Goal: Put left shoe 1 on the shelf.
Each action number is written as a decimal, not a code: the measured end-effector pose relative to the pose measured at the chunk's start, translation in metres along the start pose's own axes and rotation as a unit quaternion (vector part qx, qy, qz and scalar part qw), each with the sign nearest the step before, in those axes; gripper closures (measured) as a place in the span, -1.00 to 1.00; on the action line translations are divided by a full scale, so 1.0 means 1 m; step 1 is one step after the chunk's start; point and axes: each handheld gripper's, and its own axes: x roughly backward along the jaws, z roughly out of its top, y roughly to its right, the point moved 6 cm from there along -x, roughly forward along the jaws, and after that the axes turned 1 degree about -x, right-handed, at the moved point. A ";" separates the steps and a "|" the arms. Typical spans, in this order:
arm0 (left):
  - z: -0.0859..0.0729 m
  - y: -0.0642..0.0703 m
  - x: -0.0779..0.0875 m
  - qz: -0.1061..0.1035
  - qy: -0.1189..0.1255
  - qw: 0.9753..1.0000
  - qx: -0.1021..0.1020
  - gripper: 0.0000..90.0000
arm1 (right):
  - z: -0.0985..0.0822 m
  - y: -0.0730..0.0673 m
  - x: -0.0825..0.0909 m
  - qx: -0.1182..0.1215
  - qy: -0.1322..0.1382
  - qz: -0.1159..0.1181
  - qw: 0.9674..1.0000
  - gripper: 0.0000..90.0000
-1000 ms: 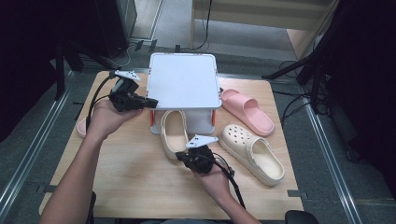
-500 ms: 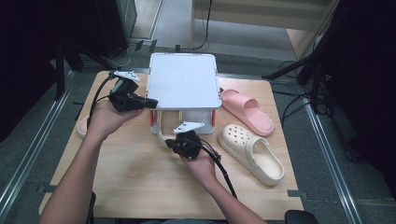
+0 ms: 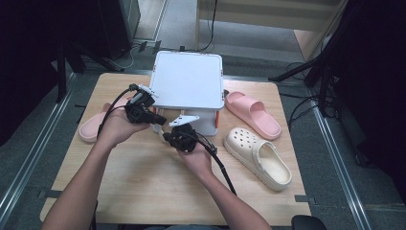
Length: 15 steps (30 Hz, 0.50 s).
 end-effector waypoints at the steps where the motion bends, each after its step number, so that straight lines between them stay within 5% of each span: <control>1: 0.002 0.002 0.003 -0.003 0.009 1.000 0.000 0.98 | 0.000 0.000 0.000 -0.001 0.001 0.000 1.000 1.00; 15: 0.009 0.006 0.032 -0.015 0.062 0.998 0.002 0.97 | -0.015 0.003 0.003 0.002 -0.022 -0.002 1.000 1.00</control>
